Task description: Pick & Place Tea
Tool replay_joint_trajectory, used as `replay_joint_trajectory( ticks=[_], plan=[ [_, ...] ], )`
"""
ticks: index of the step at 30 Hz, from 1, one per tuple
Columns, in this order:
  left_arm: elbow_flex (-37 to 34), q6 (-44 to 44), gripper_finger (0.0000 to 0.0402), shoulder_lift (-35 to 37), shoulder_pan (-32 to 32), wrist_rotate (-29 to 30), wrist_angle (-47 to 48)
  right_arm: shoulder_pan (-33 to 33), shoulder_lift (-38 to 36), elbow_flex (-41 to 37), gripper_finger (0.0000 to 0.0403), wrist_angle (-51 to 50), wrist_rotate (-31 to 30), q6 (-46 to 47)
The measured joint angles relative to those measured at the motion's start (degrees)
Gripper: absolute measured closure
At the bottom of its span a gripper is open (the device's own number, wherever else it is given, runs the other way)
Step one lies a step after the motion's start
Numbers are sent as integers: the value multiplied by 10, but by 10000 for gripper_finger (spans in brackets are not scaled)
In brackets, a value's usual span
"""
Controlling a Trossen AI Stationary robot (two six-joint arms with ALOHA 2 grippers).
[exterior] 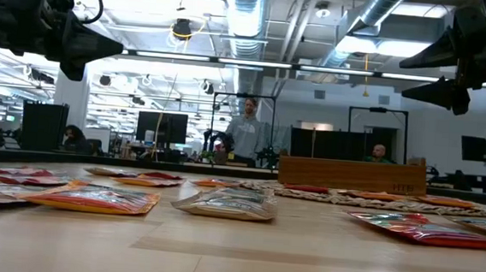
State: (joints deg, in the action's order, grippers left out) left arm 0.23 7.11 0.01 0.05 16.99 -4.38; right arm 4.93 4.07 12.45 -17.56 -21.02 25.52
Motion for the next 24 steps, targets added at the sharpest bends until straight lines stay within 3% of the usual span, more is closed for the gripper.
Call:
replay_joint_trajectory(
  ticks=[24],
  plan=[
    [0, 1, 401, 0, 0, 0, 0, 0, 0, 0, 61, 50, 1, 1]
  ],
)
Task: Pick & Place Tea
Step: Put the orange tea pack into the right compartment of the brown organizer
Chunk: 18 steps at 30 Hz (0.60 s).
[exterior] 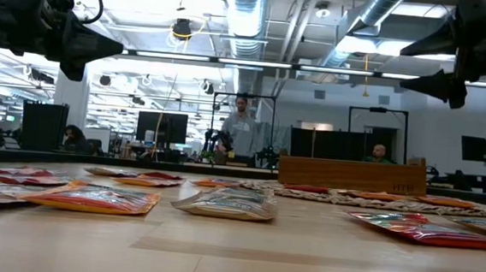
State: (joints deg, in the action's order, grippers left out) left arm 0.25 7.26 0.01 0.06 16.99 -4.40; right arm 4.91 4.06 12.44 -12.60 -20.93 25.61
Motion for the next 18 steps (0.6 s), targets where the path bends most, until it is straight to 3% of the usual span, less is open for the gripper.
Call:
replay_joint_trajectory(
  ticks=[14, 18],
  plan=[
    [0, 1, 402, 0, 0, -3, 0, 0, 0, 2, 61, 47, 0, -24],
    [0, 1, 402, 0, 0, -4, 0, 0, 12, 36, 61, 36, 0, -58]
  ],
)
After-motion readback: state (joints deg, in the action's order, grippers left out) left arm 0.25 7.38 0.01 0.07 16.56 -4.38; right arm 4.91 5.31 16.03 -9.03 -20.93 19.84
